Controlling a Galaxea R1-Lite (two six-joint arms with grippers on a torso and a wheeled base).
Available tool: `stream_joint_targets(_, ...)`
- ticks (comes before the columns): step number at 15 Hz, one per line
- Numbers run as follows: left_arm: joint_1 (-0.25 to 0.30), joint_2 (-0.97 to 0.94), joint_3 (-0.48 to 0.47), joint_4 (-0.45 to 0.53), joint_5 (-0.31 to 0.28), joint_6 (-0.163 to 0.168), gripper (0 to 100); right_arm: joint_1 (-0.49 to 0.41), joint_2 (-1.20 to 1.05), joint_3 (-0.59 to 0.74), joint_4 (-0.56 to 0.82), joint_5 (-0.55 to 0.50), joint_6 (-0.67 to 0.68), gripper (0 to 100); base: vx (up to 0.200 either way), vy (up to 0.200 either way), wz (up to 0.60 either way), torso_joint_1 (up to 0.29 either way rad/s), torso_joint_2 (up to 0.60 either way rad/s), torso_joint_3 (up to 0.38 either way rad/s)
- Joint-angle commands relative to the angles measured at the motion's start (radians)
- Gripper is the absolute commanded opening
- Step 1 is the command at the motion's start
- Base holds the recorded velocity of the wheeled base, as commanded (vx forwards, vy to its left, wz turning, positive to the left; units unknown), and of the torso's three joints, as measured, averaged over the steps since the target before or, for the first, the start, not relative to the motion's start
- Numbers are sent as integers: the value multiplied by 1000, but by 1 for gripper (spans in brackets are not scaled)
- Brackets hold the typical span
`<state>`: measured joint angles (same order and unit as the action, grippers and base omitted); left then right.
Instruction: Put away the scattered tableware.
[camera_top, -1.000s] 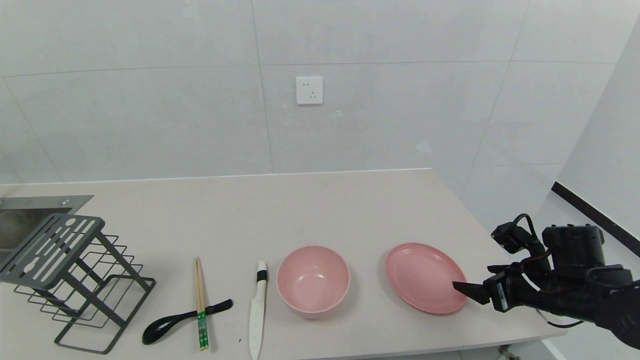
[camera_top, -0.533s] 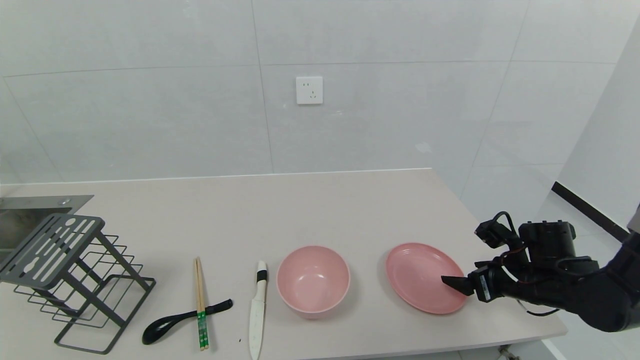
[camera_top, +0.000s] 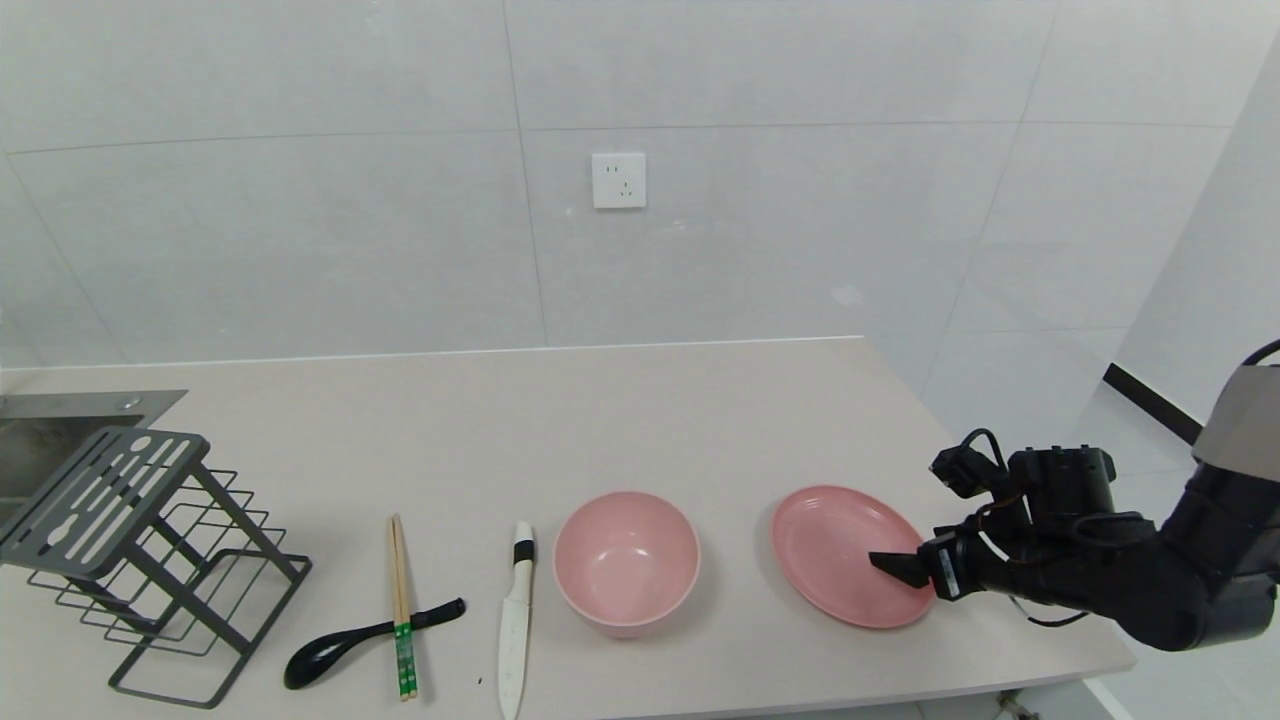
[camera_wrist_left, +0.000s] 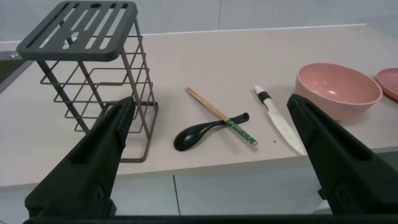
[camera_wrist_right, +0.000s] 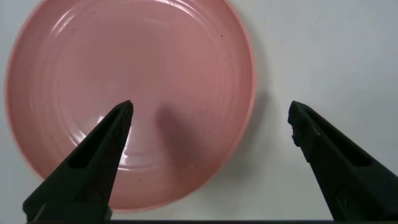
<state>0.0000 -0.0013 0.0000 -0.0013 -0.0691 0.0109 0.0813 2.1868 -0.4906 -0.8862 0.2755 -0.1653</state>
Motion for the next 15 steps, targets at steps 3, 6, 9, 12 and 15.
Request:
stream_joint_targets(3, 0, 1, 0, 0, 0, 0, 100, 45, 25, -8, 0, 1, 7, 100, 0, 0, 0, 0, 0, 0)
stream_joint_targets(6, 0, 1, 0, 0, 0, 0, 100, 69, 50, -17, 0, -1, 18, 100, 0, 0, 0, 0, 0, 0)
stream_joint_targets(9, 0, 1, 0, 0, 0, 0, 100, 60, 79, -11, 0, -12, 29, 0, 0, 0, 0, 0, 0, 0)
stream_joint_targets(12, 0, 1, 0, 0, 0, -2, 100, 64, 82, -9, 0, -19, 29, 0, 0, 0, 0, 0, 0, 0)
stream_joint_targets(15, 0, 1, 0, 0, 0, -2, 100, 45, 80, 1, 0, -44, 40, 0, 0, 0, 0, 0, 0, 0)
